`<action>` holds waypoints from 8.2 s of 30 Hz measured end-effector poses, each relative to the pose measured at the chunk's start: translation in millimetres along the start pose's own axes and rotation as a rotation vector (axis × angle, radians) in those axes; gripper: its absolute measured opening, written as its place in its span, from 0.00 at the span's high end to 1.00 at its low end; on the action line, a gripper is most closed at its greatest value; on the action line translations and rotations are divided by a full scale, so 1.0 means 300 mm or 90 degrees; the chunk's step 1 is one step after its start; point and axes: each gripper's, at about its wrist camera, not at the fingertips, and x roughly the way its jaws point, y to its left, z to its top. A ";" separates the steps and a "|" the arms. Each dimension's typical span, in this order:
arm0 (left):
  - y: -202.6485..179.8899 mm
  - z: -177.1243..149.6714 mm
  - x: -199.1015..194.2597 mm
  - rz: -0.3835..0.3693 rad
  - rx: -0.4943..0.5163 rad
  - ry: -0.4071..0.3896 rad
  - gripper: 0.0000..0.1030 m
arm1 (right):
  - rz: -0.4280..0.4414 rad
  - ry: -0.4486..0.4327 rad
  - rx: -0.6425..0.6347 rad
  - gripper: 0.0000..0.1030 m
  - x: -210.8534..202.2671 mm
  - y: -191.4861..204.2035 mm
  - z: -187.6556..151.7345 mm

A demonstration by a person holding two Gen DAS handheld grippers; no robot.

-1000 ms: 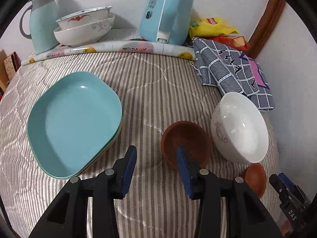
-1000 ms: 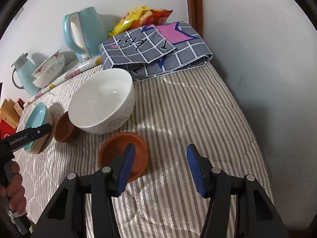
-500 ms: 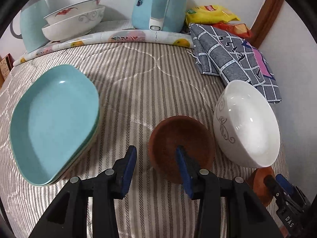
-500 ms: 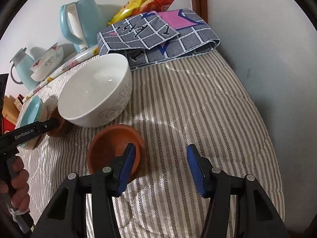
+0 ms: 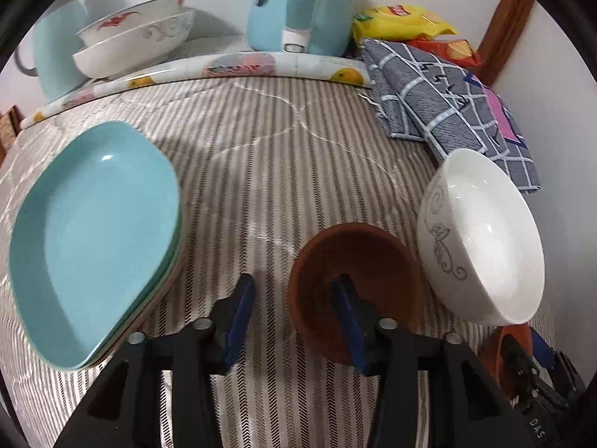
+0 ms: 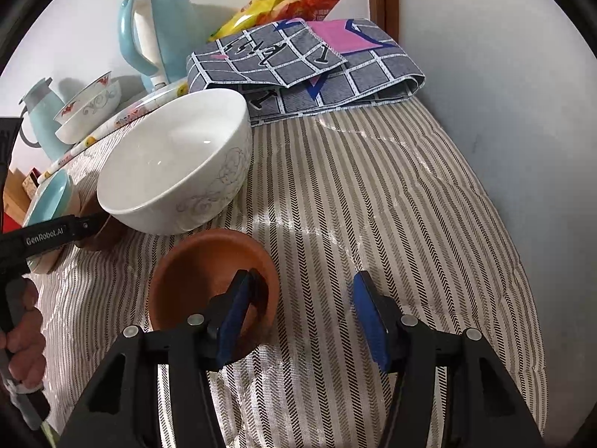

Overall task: Organize plates and bowls
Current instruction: 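Close both grippers on the rim of the small brown bowl, then lift the brown bowls and carry the right one over the white bowl, then lower the right gripper's brown bowl into the white bowl and open it, then lower the left gripper's brown bowl into the white bowl and open it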

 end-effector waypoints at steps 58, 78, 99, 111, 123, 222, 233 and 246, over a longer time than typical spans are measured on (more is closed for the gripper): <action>0.035 -0.032 -0.202 -0.071 -0.012 -0.084 0.92 | 0.020 -0.066 0.044 0.91 -0.210 -0.012 0.006; -0.033 0.029 -0.349 -0.086 0.005 -0.123 0.92 | 0.022 -0.123 0.042 0.91 -0.356 0.032 0.101; 0.026 0.157 -0.302 -0.058 -0.025 -0.139 0.92 | 0.047 -0.087 0.005 0.91 -0.188 0.163 0.244; 0.113 0.199 -0.207 -0.053 -0.065 -0.121 0.92 | 0.019 -0.036 -0.029 0.91 -0.028 0.222 0.293; 0.131 0.215 -0.159 -0.063 -0.074 -0.109 0.92 | 0.019 0.004 -0.036 0.91 0.064 0.244 0.306; -0.239 0.118 -0.024 -0.164 -0.016 -0.009 0.89 | -0.012 -0.051 0.016 0.61 -0.216 -0.083 0.148; -0.241 0.118 -0.101 -0.185 0.014 -0.019 0.78 | -0.004 -0.065 0.010 0.58 -0.247 -0.044 0.152; -0.152 0.120 -0.204 -0.136 0.010 -0.055 0.73 | 0.015 -0.091 -0.010 0.58 -0.273 0.038 0.226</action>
